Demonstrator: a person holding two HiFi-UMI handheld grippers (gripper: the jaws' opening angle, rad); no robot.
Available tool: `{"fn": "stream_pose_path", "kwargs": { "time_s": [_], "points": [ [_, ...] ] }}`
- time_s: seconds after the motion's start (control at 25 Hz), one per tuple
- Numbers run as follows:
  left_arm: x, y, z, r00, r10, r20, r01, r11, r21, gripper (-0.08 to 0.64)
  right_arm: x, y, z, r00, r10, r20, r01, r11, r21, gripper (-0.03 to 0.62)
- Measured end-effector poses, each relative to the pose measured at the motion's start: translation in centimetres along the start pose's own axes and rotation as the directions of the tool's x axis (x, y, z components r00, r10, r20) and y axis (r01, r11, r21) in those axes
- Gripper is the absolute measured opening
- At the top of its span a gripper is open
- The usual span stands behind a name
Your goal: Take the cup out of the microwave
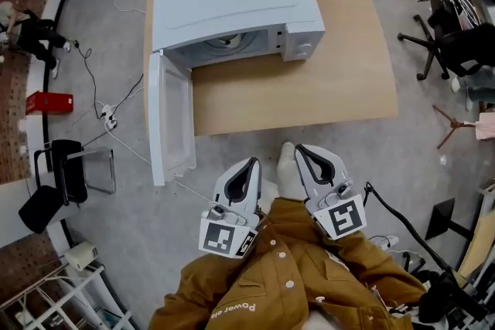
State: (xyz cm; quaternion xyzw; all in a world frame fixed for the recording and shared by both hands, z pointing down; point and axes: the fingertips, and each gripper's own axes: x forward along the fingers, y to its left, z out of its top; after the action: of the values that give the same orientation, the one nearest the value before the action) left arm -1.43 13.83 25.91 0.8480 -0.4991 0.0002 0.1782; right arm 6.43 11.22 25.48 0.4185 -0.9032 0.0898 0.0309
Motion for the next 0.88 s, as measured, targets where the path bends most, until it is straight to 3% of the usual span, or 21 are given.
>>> {"fn": "stream_pose_path", "kwargs": {
  "time_s": [0.08, 0.2, 0.48, 0.72, 0.88],
  "points": [
    [1.3, 0.6, 0.1, 1.000, 0.025, -0.004, -0.025, 1.000, -0.013, 0.000, 1.1, -1.2, 0.0, 1.000, 0.008, 0.004, -0.008, 1.000, 0.013, 0.005],
    [2.7, 1.6, 0.1, 0.999, 0.043, -0.013, -0.043, 0.999, -0.025, 0.000, 1.9, -2.4, -1.1, 0.997, 0.021, -0.068, -0.020, 1.000, 0.015, 0.005],
    [6.0, 5.2, -0.1, 0.998, 0.055, -0.033, -0.056, 0.998, -0.031, 0.000, 5.3, -4.3, -1.5, 0.998, 0.011, -0.057, -0.011, 1.000, 0.016, 0.005],
    [8.4, 9.9, 0.9, 0.982, 0.181, 0.054, -0.183, 0.983, 0.028, 0.000, 8.7, -5.5, -2.5, 0.998, -0.015, -0.060, 0.015, 1.000, 0.009, 0.006],
    [11.6, 12.4, -0.4, 0.980, 0.191, 0.059, -0.193, 0.981, 0.037, 0.095, 11.6, -6.6, -3.2, 0.998, -0.025, -0.054, 0.025, 1.000, -0.011, 0.005]
  ]
}}
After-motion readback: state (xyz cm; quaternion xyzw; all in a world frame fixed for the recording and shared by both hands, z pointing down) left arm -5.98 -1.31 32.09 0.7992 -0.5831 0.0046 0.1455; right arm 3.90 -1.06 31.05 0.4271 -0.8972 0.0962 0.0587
